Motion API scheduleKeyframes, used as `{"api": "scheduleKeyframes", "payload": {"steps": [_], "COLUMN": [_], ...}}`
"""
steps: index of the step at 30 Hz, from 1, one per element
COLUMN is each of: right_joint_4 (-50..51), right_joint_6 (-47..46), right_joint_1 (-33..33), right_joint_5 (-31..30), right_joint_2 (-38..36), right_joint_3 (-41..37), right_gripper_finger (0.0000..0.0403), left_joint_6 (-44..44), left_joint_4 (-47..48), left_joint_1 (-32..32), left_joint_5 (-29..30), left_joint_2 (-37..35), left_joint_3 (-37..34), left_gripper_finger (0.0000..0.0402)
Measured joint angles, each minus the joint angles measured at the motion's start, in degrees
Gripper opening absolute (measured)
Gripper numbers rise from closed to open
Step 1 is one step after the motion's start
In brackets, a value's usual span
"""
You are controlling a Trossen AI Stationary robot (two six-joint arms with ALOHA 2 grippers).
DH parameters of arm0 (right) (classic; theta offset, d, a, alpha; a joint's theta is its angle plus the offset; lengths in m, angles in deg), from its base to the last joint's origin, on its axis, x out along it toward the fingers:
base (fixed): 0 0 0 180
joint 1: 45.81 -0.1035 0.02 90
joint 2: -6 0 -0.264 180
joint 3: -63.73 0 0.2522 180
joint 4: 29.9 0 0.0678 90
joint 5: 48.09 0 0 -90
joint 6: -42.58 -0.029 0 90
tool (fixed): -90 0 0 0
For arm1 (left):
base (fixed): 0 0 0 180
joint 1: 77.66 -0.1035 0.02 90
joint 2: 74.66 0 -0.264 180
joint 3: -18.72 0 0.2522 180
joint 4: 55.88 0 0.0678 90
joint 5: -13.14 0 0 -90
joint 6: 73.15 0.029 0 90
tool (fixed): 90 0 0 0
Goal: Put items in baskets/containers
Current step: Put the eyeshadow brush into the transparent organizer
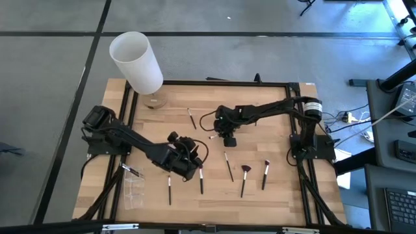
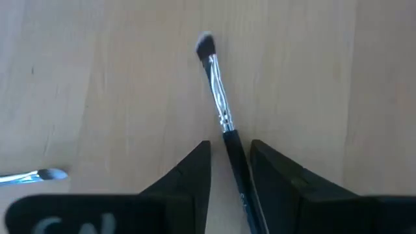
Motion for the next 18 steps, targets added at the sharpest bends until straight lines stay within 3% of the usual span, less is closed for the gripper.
{"api": "scheduleKeyframes", "payload": {"steps": [9,14,18], "right_joint_4": [3.0,5.45,6.45], "right_joint_6": [0.63,0.59,-1.28], "right_joint_1": [0.0,-0.02,-0.04], "right_joint_5": [0.27,0.17,0.19], "right_joint_2": [3.89,4.72,4.79], "right_joint_3": [2.47,3.6,3.6], "right_gripper_finger": [0.0058,0.0022,0.0021], "left_joint_6": [1.53,4.02,3.52], "left_joint_4": [0.64,3.08,4.79], "left_joint_1": [-1.09,-2.93,-4.84], "left_joint_5": [-0.84,-5.53,-6.57], "left_joint_2": [1.04,1.04,1.04], "left_joint_3": [0.0,0.0,0.0], "left_gripper_finger": [0.0191,0.0191,0.0191]}}
